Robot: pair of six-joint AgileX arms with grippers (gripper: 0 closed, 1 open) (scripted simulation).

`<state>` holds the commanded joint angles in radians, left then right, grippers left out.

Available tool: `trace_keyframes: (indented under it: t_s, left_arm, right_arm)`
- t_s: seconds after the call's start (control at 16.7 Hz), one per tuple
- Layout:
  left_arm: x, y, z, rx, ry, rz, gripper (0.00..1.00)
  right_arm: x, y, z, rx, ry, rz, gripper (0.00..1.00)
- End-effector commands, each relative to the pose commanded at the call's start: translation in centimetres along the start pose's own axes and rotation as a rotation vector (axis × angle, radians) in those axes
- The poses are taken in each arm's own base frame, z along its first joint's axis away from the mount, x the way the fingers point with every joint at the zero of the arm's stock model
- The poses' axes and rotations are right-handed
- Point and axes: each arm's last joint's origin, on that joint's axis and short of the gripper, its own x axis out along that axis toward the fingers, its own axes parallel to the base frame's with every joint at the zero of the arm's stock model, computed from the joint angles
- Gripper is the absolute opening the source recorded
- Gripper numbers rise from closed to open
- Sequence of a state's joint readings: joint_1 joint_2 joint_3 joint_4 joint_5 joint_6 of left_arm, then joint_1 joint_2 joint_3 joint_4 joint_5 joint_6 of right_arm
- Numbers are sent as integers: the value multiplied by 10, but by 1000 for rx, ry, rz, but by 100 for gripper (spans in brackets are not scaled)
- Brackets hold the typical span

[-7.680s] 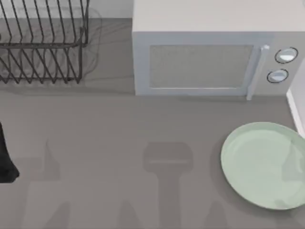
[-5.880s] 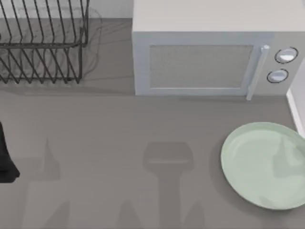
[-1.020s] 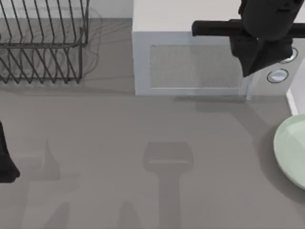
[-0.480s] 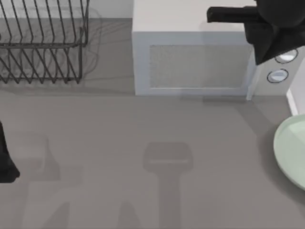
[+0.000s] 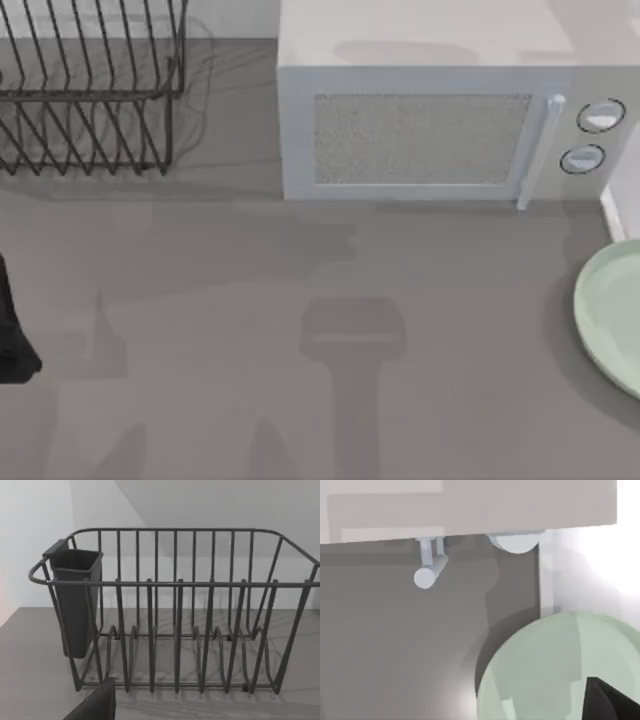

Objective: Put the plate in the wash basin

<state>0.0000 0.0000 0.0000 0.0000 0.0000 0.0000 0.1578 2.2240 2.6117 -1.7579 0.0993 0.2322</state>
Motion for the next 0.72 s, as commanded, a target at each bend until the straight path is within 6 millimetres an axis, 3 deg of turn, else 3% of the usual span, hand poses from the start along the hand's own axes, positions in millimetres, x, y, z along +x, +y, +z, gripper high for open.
trace_keyframes:
  t_s: [0.24,0.48,0.6,0.72]
  left_arm:
    - [0,0,0,0,0,0,100]
    - [0,0,0,0,0,0,100]
    - [0,0,0,0,0,0,100]
    - [0,0,0,0,0,0,100]
  right_arm:
    - [64,-51,40,-23,65,-14,0]
    - [136,-79,60,-54,169,27,0]
    - [159,-86,62,-61,203,46,0]
    - [166,-88,63,-62,212,53,0]
